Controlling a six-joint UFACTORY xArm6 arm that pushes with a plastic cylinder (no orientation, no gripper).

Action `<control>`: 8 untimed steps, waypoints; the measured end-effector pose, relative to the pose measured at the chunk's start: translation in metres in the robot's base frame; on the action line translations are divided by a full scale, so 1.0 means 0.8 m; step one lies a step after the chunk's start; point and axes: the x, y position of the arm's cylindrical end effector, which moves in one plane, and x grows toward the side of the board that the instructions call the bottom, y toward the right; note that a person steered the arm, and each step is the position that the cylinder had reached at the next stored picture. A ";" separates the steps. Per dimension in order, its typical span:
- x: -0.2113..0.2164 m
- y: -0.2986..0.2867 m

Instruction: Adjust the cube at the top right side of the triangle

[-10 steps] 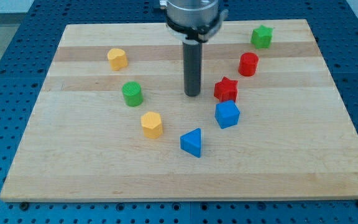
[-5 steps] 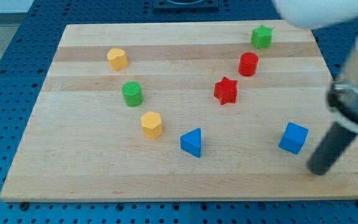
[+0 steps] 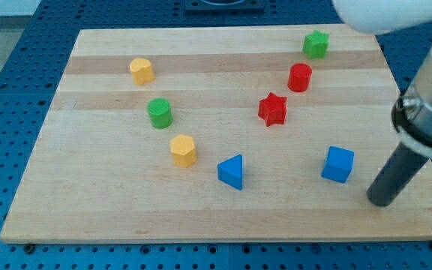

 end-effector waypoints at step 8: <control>-0.038 -0.149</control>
